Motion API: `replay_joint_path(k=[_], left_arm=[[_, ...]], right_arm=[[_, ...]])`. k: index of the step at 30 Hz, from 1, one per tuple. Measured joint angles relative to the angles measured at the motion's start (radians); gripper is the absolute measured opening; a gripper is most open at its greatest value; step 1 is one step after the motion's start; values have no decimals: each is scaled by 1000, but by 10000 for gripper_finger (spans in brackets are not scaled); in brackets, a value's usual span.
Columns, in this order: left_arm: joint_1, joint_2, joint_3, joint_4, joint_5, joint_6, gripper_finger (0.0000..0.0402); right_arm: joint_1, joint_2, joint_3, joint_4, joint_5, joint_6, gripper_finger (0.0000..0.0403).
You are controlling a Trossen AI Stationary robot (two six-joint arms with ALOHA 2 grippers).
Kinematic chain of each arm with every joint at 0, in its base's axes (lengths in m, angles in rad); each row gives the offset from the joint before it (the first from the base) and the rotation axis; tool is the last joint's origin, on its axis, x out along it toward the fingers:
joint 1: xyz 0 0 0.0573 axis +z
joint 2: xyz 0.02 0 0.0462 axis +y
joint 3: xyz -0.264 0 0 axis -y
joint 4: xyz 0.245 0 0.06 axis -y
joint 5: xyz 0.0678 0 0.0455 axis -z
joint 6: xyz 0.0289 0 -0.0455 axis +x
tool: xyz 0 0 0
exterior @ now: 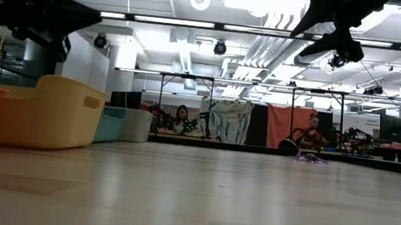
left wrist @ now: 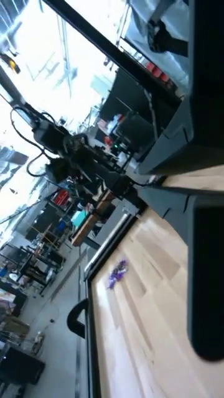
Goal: Sort Halloween decoration
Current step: Put the white bone toy in the green bin
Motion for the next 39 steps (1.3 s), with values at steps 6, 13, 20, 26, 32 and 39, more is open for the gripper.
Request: replay_joint_path(k=[6, 13, 20, 26, 32, 39], left_arm=[[0, 199, 165, -39, 1, 49, 113], [-16, 503, 419, -166, 93, 126, 184], [-108, 719, 542, -158, 187, 115, 193], [-170, 806, 542, -119, 187, -74, 193], [-191, 846, 542, -106, 184, -61, 193], [-190, 838, 542, -54, 183, 8, 193]], right_arm=[[1, 9, 0, -7, -35, -61, 199], [9, 5, 0, -65, -152, -176, 199], [162, 5, -20, -163, -233, -195, 199], [380, 9, -134, -187, -314, 76, 199], [640, 75, -189, -174, -354, 501, 199], [779, 317, -77, -224, -360, 763, 199]])
